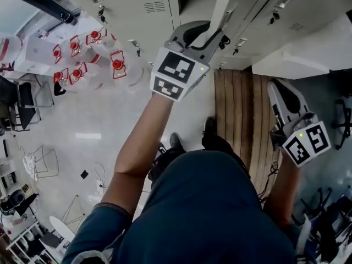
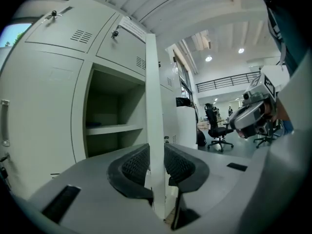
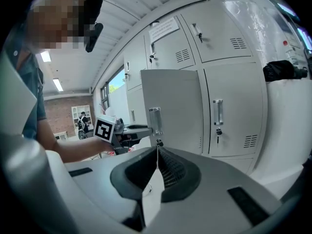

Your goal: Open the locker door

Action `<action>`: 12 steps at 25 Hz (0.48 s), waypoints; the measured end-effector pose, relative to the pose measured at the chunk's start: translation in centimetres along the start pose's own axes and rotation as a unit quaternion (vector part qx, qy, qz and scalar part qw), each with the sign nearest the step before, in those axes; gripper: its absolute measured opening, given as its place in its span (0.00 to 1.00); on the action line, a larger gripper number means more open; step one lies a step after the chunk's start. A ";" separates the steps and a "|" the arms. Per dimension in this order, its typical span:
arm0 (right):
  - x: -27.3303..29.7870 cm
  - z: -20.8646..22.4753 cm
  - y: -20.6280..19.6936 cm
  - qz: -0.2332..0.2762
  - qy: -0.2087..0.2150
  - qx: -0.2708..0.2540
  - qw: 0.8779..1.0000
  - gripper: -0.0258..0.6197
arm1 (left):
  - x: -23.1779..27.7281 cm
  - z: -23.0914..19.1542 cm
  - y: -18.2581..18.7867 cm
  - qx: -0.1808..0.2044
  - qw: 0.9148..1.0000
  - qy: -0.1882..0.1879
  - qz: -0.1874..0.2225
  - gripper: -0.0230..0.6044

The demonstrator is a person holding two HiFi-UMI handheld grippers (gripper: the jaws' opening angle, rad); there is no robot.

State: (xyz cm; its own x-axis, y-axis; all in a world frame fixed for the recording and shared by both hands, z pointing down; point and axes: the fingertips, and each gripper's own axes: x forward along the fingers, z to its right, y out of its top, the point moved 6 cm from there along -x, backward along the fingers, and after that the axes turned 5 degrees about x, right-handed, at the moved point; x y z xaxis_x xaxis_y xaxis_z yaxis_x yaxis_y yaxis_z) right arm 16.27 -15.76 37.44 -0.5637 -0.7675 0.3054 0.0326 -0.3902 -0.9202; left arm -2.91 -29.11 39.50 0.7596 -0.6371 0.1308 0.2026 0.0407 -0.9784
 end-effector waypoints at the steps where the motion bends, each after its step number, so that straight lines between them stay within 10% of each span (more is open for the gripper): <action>1: -0.3 -0.4 0.0 0.001 -0.001 -0.001 1.000 0.10 | -0.1 0.5 0.1 0.000 1.000 -0.014 -0.002 0.20; 12: -3.5 -4.9 0.8 0.019 -0.005 -0.024 1.000 0.10 | -3.7 3.9 1.6 0.020 0.993 -0.113 -0.034 0.17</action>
State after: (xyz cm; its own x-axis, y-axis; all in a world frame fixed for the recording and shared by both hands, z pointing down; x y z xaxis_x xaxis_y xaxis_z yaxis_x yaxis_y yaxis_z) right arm 14.17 -10.91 34.47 -0.5545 -0.7866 0.2715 0.0147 -0.3355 -0.9419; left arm -2.96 -23.65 38.04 0.8615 -0.4506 0.2340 0.2793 0.0356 -0.9595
